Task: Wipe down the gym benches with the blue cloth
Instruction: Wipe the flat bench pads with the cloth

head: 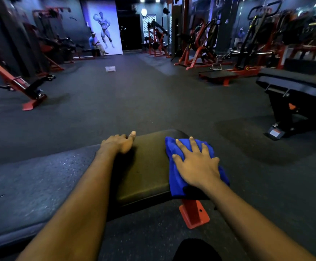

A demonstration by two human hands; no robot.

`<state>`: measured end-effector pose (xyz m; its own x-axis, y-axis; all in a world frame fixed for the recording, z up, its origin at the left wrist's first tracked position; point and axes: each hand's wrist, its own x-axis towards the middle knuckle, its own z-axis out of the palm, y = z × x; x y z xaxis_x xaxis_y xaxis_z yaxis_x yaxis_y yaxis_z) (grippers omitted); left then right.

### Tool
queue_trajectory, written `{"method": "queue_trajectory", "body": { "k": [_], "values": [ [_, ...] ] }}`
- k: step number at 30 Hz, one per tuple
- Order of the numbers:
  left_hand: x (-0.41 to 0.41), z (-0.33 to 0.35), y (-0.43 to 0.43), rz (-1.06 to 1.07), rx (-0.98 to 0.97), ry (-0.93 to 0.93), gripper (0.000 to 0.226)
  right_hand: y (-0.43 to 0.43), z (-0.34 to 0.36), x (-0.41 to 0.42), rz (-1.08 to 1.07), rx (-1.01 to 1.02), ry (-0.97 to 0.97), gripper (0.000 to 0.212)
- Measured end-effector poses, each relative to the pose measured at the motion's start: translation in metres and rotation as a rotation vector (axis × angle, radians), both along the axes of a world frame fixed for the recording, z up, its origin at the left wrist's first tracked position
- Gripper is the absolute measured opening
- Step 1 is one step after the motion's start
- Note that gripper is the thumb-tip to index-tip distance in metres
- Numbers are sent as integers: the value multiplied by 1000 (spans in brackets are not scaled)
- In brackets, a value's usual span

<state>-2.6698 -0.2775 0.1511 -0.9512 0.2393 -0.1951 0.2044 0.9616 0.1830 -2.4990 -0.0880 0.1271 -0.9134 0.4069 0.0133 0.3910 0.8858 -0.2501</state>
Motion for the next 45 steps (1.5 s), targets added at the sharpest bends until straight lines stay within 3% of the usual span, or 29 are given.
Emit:
{"method": "queue_trajectory", "body": {
  "k": [8, 13, 20, 26, 34, 39, 45],
  "values": [
    [3, 1, -2, 0, -10, 22, 73, 10, 18, -52, -5, -55, -112, 62],
    [2, 0, 0, -9, -12, 21, 73, 11, 1, -13, 34, -4, -35, 62],
    [-6, -1, -7, -21, 43, -24, 73, 10, 19, -63, -10, -62, -149, 85],
    [-2, -1, -7, -43, 34, -2, 70, 10, 4, -28, 6, 7, -81, 60],
    [-6, 0, -9, -44, 32, -23, 71, 36, 18, -109, -45, -164, -141, 63],
    [-3, 2, -11, -53, 47, -27, 69, 46, 9, -95, 82, -121, -133, 63],
    [1, 2, -15, -48, 74, -7, 68, 43, 16, -132, 23, -113, -139, 63]
  ]
}}
